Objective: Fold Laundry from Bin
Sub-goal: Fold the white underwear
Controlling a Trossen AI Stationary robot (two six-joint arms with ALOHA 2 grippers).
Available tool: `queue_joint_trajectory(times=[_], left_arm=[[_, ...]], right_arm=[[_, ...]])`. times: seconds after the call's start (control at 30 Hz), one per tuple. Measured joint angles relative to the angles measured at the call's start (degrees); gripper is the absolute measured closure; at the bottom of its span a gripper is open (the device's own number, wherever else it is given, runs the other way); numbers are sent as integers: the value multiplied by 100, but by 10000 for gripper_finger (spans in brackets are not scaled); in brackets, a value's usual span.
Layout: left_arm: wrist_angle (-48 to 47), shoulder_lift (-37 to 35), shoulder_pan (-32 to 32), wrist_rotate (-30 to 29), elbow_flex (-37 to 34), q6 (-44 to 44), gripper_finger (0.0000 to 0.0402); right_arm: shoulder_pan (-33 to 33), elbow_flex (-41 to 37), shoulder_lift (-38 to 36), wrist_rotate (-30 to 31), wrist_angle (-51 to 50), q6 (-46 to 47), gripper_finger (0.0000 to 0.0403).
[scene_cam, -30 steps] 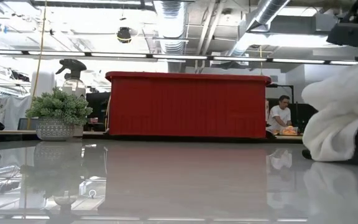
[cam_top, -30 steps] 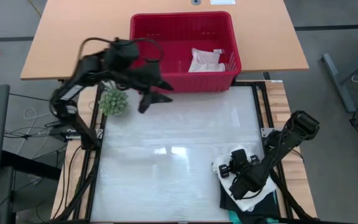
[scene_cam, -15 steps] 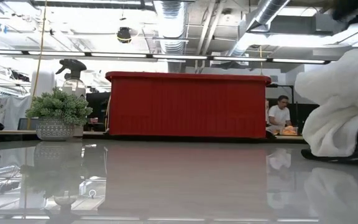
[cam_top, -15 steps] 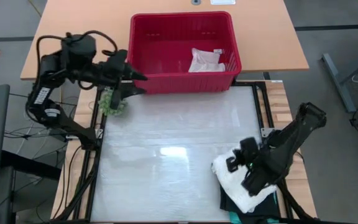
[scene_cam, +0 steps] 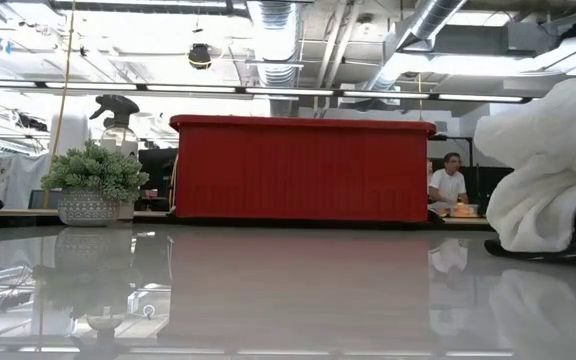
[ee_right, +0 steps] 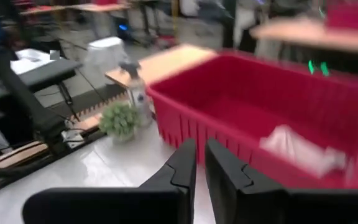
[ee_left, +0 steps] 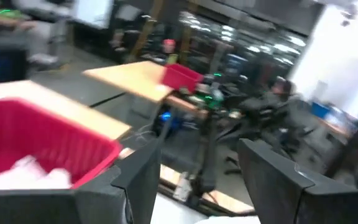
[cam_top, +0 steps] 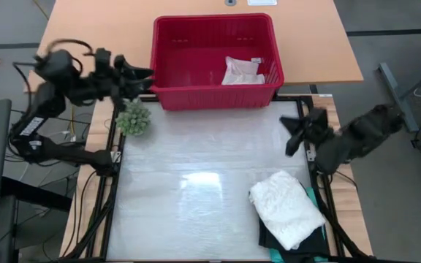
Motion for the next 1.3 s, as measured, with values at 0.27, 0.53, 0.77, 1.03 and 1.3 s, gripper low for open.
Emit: queue_joint_trajectory(times=[0.27,0.53,0.77,1.03,1.3], left_arm=[[2156,-612,95,-143,-2300,-704,198],[2364,-167,680,598,-2689,-1578,198],[2513,202,1562,1002,-2689,-1328,198],[3546,826,2824,2919,-2689,-1684,198],[3804,1360,3578,3515,-2686,-1888,198]], right_arm=[[-1367,2,-1117,-2712,3515,-5301,342],[-2649,2,-1357,-3473,4601,-7337,342],[-3660,0,-1127,-4330,4568,-6880,342],[-5636,0,-395,-7192,4478,-5905,342],[-6770,-5,-17,-8670,4197,-5622,342]])
